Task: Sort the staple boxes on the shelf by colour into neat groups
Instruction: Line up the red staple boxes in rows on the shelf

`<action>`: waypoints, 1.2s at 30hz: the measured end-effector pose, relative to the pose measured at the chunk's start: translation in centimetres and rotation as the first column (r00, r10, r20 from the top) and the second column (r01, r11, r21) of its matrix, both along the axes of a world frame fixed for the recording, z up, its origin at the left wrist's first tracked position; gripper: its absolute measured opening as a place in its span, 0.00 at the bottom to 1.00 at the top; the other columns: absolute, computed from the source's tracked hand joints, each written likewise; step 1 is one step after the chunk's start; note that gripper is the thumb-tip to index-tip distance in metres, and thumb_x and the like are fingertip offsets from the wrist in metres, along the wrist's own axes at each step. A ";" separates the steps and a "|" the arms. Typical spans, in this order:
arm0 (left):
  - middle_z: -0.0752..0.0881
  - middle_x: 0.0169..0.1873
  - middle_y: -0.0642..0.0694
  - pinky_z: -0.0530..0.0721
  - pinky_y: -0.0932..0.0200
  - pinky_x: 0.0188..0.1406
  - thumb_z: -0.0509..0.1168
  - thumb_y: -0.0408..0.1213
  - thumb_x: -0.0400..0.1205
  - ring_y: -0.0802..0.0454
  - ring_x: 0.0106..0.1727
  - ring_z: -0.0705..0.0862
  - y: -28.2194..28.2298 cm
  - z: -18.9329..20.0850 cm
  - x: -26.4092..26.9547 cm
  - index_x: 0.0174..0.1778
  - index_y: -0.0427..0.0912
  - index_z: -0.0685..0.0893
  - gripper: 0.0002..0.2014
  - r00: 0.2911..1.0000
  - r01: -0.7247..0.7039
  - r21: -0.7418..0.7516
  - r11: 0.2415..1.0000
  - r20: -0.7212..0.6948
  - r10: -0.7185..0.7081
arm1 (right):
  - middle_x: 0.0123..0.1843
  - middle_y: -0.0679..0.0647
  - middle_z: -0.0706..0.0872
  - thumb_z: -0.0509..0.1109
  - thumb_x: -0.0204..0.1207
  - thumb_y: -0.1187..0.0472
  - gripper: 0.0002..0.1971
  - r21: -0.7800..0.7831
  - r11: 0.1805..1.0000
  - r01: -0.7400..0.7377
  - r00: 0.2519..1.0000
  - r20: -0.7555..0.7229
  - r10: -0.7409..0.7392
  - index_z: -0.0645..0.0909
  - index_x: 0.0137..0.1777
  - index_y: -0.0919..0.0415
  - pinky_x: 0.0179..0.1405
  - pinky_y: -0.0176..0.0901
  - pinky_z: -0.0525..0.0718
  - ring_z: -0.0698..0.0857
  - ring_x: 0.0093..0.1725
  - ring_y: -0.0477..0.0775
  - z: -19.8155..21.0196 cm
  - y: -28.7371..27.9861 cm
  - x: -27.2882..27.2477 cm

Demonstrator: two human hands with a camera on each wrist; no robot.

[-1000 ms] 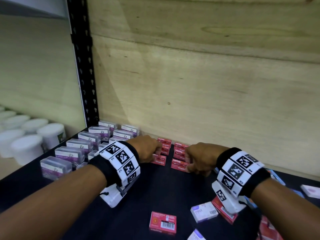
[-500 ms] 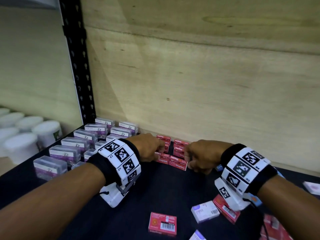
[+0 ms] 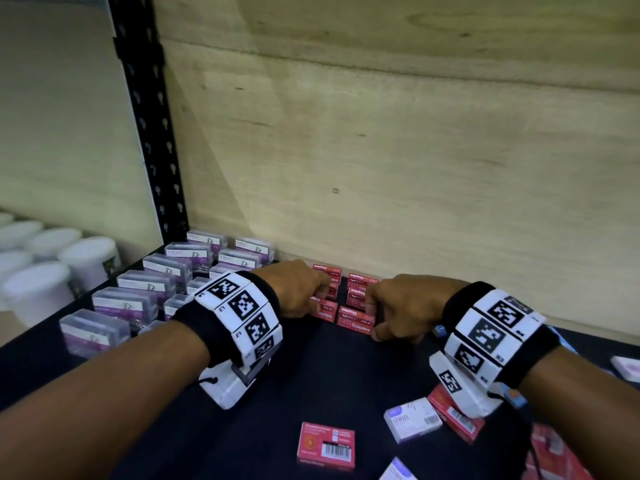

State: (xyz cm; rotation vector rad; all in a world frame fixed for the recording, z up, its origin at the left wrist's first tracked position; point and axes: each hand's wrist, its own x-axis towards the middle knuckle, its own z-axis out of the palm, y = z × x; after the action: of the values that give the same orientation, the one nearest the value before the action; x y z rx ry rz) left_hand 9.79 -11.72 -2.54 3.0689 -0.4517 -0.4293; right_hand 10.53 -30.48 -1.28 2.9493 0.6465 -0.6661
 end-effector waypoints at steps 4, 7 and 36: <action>0.84 0.59 0.45 0.80 0.53 0.57 0.66 0.45 0.85 0.48 0.55 0.83 0.3 -0.1 0.3 0.69 0.50 0.76 0.17 1.000 -0.018 -0.009 1.000 0.015 0.018 | 0.44 0.46 0.86 0.70 0.81 0.48 0.10 -0.019 1.000 -0.024 0.999 0.043 0.025 0.80 0.56 0.51 0.36 0.37 0.80 0.80 0.30 0.41 -0.1 0.1 -0.2; 0.83 0.60 0.46 0.78 0.54 0.56 0.66 0.45 0.85 0.47 0.57 0.83 0.4 -0.2 0.3 0.69 0.50 0.76 0.17 1.000 -0.024 -0.011 1.000 0.010 0.024 | 0.45 0.49 0.88 0.68 0.83 0.51 0.09 -0.021 1.000 -0.022 0.998 0.057 0.023 0.82 0.57 0.54 0.38 0.38 0.80 0.80 0.30 0.42 -0.1 -0.1 -0.1; 0.89 0.49 0.54 0.79 0.64 0.41 0.83 0.48 0.66 0.57 0.47 0.87 -2.4 0.0 -9.9 0.54 0.53 0.83 0.24 0.923 0.103 -0.117 0.988 -0.360 -0.139 | 0.53 0.59 0.92 0.86 0.61 0.46 0.32 -0.105 0.982 0.155 0.966 -0.191 -0.173 0.77 0.61 0.54 0.45 0.48 0.85 0.84 0.40 0.52 -0.1 -6.8 -7.0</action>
State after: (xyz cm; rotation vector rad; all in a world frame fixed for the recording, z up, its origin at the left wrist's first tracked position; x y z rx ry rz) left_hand -0.06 -14.13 -2.50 2.7821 -0.6243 -0.9340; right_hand 3.57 -37.30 -1.36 2.8986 0.3728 -0.9887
